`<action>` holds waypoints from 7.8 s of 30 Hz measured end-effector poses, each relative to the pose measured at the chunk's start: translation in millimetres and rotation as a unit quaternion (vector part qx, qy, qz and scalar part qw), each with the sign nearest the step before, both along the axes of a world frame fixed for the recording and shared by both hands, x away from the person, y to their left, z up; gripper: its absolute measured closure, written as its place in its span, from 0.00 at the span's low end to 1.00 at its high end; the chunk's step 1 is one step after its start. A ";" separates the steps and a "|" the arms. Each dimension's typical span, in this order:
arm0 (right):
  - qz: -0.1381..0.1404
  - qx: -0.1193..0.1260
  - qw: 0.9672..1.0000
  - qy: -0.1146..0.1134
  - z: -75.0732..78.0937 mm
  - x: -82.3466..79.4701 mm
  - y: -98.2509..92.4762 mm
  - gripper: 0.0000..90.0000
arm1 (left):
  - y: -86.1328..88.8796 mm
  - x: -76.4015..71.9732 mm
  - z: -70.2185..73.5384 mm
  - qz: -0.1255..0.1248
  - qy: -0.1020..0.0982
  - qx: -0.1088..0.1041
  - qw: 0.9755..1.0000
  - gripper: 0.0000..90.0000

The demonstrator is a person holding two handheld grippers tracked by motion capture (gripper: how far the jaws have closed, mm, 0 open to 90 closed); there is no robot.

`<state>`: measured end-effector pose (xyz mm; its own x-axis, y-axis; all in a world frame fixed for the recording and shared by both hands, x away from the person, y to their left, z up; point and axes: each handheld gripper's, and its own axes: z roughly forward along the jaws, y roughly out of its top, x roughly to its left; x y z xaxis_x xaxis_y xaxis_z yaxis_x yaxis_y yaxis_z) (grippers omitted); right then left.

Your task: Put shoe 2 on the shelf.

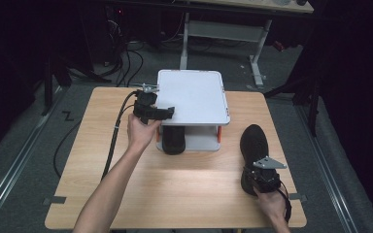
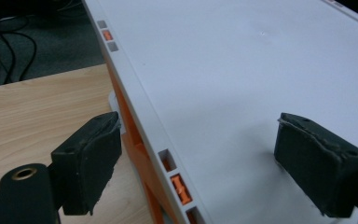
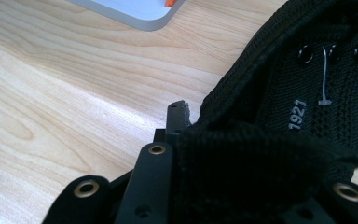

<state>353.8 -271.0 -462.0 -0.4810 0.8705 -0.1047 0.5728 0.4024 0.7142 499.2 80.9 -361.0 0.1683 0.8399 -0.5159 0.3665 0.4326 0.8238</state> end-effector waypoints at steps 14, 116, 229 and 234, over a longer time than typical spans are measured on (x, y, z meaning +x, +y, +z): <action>0.010 -0.003 1.000 -0.006 7.0 -6.8 -2.7 0.94 | 8.8 6.8 -7.0 -0.013 -0.006 -0.060 0.998 0.22; 0.100 -0.011 0.995 0.021 17.6 95.9 161.2 0.92 | 10.7 0.5 -6.6 -0.023 -0.014 -0.044 0.999 0.27; 0.054 0.120 0.991 -0.031 65.0 69.1 69.9 0.57 | 8.5 -9.5 -1.7 -0.024 -0.035 -0.005 0.999 0.32; 0.041 0.126 0.990 -0.053 70.9 64.9 54.2 0.56 | 12.9 -16.4 4.1 -0.022 -0.048 -0.009 0.999 0.32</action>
<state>418.7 -216.8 -391.0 -0.5496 0.8335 0.0561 0.4610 0.2466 0.8525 482.8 93.8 -357.0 0.2542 0.8217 -0.5102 0.3060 0.4321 0.8483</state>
